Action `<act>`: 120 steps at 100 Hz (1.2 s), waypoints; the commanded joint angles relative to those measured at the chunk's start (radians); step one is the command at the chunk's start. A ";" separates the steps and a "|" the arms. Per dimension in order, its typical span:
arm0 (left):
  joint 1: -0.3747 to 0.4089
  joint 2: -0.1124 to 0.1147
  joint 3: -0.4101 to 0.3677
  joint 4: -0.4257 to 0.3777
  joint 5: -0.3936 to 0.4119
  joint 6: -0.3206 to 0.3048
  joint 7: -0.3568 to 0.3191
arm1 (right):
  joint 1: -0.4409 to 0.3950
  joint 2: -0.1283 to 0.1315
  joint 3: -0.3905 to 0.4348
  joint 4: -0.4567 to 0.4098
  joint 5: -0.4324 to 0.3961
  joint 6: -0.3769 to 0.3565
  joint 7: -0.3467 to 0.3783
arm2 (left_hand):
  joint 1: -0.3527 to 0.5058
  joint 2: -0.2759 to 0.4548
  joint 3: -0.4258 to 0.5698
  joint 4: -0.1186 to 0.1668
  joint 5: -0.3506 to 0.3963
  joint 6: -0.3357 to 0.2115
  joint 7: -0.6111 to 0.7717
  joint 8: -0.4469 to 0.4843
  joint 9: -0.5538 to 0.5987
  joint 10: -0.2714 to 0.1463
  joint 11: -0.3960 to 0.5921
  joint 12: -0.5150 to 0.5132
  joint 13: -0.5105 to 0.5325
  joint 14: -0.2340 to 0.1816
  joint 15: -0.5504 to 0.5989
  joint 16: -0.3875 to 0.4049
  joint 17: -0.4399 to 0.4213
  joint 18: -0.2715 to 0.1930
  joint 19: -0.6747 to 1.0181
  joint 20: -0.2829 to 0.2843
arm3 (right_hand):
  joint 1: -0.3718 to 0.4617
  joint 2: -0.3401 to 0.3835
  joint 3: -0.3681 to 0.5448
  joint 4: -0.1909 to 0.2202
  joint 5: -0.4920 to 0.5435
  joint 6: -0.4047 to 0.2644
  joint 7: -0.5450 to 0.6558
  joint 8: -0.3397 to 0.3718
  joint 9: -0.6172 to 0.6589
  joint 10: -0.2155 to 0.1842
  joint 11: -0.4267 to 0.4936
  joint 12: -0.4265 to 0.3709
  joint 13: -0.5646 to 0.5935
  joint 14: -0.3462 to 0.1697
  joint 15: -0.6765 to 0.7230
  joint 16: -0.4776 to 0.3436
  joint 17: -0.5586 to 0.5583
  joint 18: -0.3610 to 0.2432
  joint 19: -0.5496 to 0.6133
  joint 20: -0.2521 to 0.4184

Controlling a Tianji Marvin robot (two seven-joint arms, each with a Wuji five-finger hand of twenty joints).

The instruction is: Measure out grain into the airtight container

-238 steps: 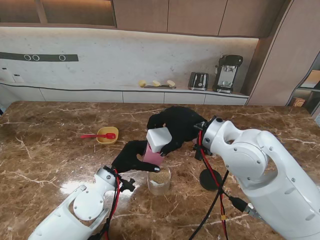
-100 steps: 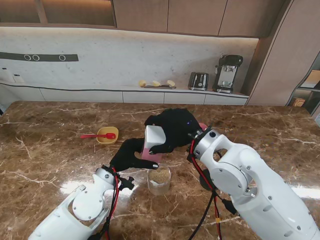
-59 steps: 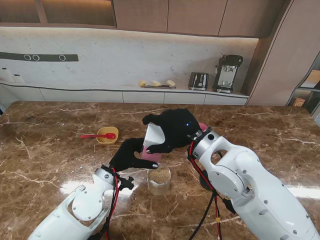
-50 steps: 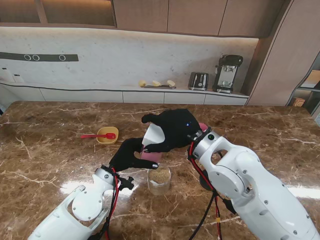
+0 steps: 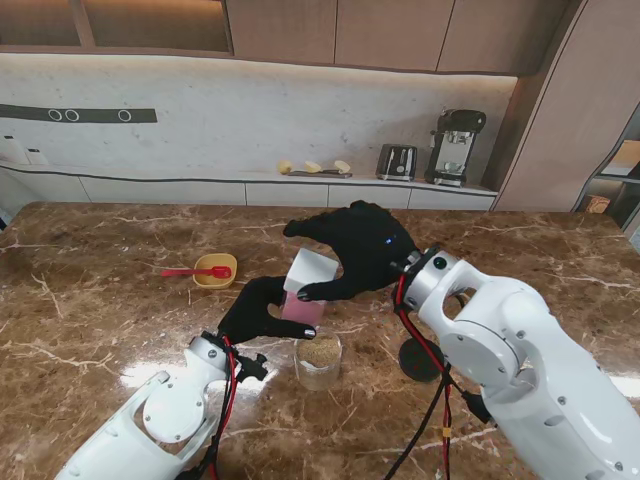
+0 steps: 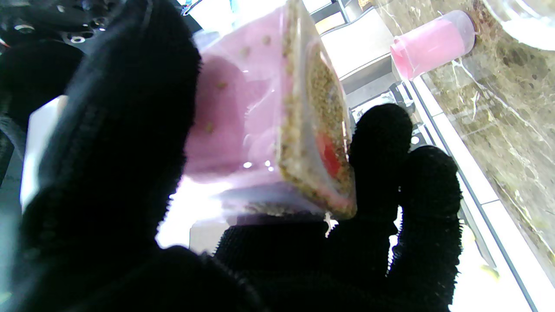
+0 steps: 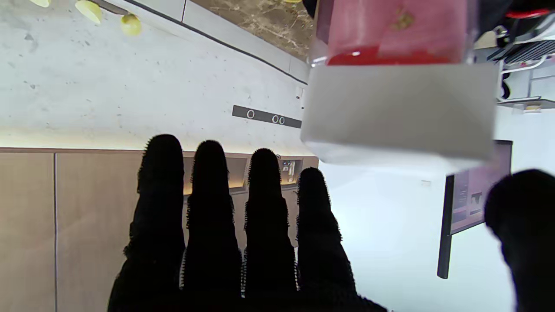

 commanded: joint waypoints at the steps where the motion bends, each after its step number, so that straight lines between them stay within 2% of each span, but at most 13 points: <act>1: 0.005 0.000 0.001 -0.004 0.002 -0.001 -0.001 | 0.006 0.012 0.022 -0.031 0.037 -0.012 0.041 | 0.223 0.441 0.524 -0.007 0.141 -0.405 0.700 -0.002 0.132 -0.202 0.169 0.050 0.015 -0.077 0.019 0.011 -0.006 -0.027 0.020 0.012 | 0.049 -0.026 -0.011 0.042 -0.038 0.001 -0.029 0.026 -0.050 -0.026 -0.020 0.010 -0.064 -0.035 -0.022 -0.015 -0.059 -0.014 -0.064 0.040; 12: 0.005 0.000 0.000 -0.004 0.003 -0.002 -0.002 | 0.019 0.025 0.067 -0.063 0.121 -0.054 0.145 | 0.224 0.441 0.524 -0.007 0.142 -0.403 0.700 -0.002 0.132 -0.199 0.169 0.050 0.015 -0.077 0.019 0.011 -0.006 -0.029 0.019 0.012 | 0.231 -0.137 -0.014 0.059 -0.059 0.027 -0.040 0.044 -0.121 -0.026 -0.044 0.015 -0.132 -0.057 -0.043 -0.004 -0.151 -0.013 -0.147 0.086; 22: 0.005 0.001 -0.001 -0.004 0.004 -0.002 -0.002 | 0.040 0.043 0.092 -0.079 0.253 -0.064 0.260 | 0.224 0.441 0.525 -0.007 0.142 -0.401 0.700 -0.002 0.132 -0.200 0.169 0.050 0.014 -0.075 0.019 0.011 -0.005 -0.028 0.019 0.011 | 0.405 -0.212 -0.021 0.086 -0.069 0.041 -0.047 0.054 -0.168 -0.017 -0.060 0.015 -0.166 -0.058 -0.059 0.000 -0.189 -0.007 -0.206 0.117; 23: 0.005 0.001 -0.001 -0.004 0.004 -0.002 -0.003 | 0.043 0.045 0.094 -0.080 0.265 -0.065 0.270 | 0.224 0.441 0.525 -0.007 0.142 -0.402 0.700 -0.002 0.132 -0.200 0.169 0.050 0.014 -0.074 0.019 0.011 -0.005 -0.028 0.019 0.011 | 0.422 -0.220 -0.017 0.109 -0.070 0.042 -0.052 0.055 -0.174 -0.017 -0.061 0.016 -0.169 -0.057 -0.062 0.001 -0.189 -0.006 -0.220 0.128; 27: 0.005 0.001 -0.001 -0.004 0.004 -0.002 -0.003 | 0.054 0.053 0.099 -0.081 0.309 -0.067 0.309 | 0.224 0.440 0.525 -0.007 0.143 -0.401 0.700 -0.002 0.132 -0.199 0.169 0.050 0.015 -0.074 0.019 0.011 -0.006 -0.028 0.019 0.011 | 0.468 -0.244 0.039 0.155 -0.070 0.038 -0.057 0.058 -0.187 -0.012 -0.065 0.015 -0.179 -0.055 -0.066 0.003 -0.194 -0.008 -0.243 0.152; 34: 0.004 0.001 -0.001 -0.004 0.004 -0.002 -0.004 | 0.073 0.064 0.102 -0.080 0.357 -0.074 0.366 | 0.224 0.442 0.525 -0.007 0.143 -0.401 0.700 -0.002 0.132 -0.198 0.169 0.049 0.015 -0.073 0.019 0.012 -0.007 -0.027 0.019 0.011 | 0.490 -0.330 0.365 0.067 -0.065 0.024 -0.060 0.064 -0.199 -0.006 -0.064 0.017 -0.197 -0.052 -0.075 0.002 -0.195 -0.012 -0.286 0.188; 35: 0.004 0.001 0.000 -0.004 0.004 -0.002 -0.005 | 0.077 0.066 0.102 -0.080 0.363 -0.075 0.375 | 0.224 0.442 0.525 -0.007 0.143 -0.401 0.700 -0.002 0.132 -0.198 0.169 0.049 0.015 -0.073 0.019 0.012 -0.007 -0.027 0.019 0.011 | 0.490 -0.330 0.365 0.067 -0.065 0.024 -0.060 0.064 -0.199 -0.006 -0.064 0.017 -0.197 -0.052 -0.075 0.002 -0.195 -0.012 -0.286 0.188; 45: 0.004 0.002 -0.001 -0.004 0.004 -0.002 -0.006 | 0.100 0.077 0.091 -0.070 0.387 -0.080 0.424 | 0.225 0.441 0.524 -0.007 0.144 -0.399 0.699 -0.003 0.132 -0.197 0.169 0.049 0.015 -0.073 0.019 0.012 -0.006 -0.025 0.020 0.012 | 0.591 -0.370 0.584 0.065 -0.052 -0.019 -0.043 0.078 -0.229 -0.007 -0.072 0.018 -0.207 -0.044 -0.079 0.000 -0.182 -0.015 -0.302 0.192; 51: 0.003 0.002 -0.001 -0.004 0.004 -0.002 -0.007 | 0.112 0.081 0.078 -0.063 0.387 -0.079 0.442 | 0.225 0.441 0.525 -0.007 0.144 -0.397 0.699 -0.003 0.132 -0.196 0.169 0.049 0.015 -0.071 0.019 0.012 -0.007 -0.024 0.020 0.012 | 0.670 -0.386 0.643 0.050 -0.049 -0.053 -0.028 0.095 -0.234 -0.005 -0.070 0.021 -0.211 -0.041 -0.079 -0.002 -0.179 -0.013 -0.310 0.190; 63: 0.003 0.003 -0.001 -0.005 0.004 -0.001 -0.009 | 0.134 0.087 0.049 -0.046 0.385 -0.075 0.474 | 0.226 0.441 0.524 -0.007 0.144 -0.397 0.698 -0.003 0.132 -0.195 0.169 0.050 0.014 -0.070 0.019 0.012 -0.006 -0.025 0.019 0.012 | 0.806 -0.361 0.657 0.025 -0.040 -0.135 0.001 0.140 -0.256 -0.010 -0.057 0.036 -0.222 -0.044 -0.077 -0.002 -0.178 -0.011 -0.320 0.186; 77: 0.003 0.003 -0.004 -0.006 0.006 0.000 -0.011 | 0.152 0.090 0.025 -0.030 0.385 -0.066 0.490 | 0.225 0.440 0.523 -0.007 0.143 -0.398 0.698 -0.003 0.132 -0.196 0.169 0.050 0.015 -0.072 0.020 0.012 -0.006 -0.024 0.019 0.012 | 0.835 -0.334 0.618 0.008 -0.031 -0.194 0.051 0.229 -0.268 -0.016 -0.016 0.087 -0.222 -0.056 -0.051 0.020 -0.166 -0.017 -0.313 0.187; 90: 0.004 0.004 -0.005 -0.008 0.007 0.001 -0.011 | 0.160 0.089 0.013 -0.023 0.384 -0.060 0.493 | 0.224 0.442 0.523 -0.007 0.143 -0.401 0.699 -0.003 0.132 -0.199 0.169 0.051 0.015 -0.073 0.020 0.012 -0.006 -0.024 0.019 0.012 | 0.824 -0.330 0.585 -0.002 0.001 -0.205 0.085 0.283 -0.264 -0.018 0.015 0.127 -0.194 -0.073 -0.008 0.062 -0.135 -0.024 -0.282 0.198; 120: 0.004 0.003 -0.004 -0.008 0.006 0.000 -0.009 | 0.161 0.082 -0.005 -0.007 0.389 -0.045 0.461 | 0.224 0.442 0.524 -0.007 0.142 -0.404 0.700 -0.002 0.131 -0.201 0.169 0.051 0.014 -0.077 0.018 0.011 -0.006 -0.026 0.019 0.012 | 0.730 -0.358 0.508 -0.017 0.045 -0.165 0.099 0.303 -0.172 -0.027 0.064 0.162 -0.077 -0.096 0.090 0.130 -0.038 -0.042 -0.205 0.217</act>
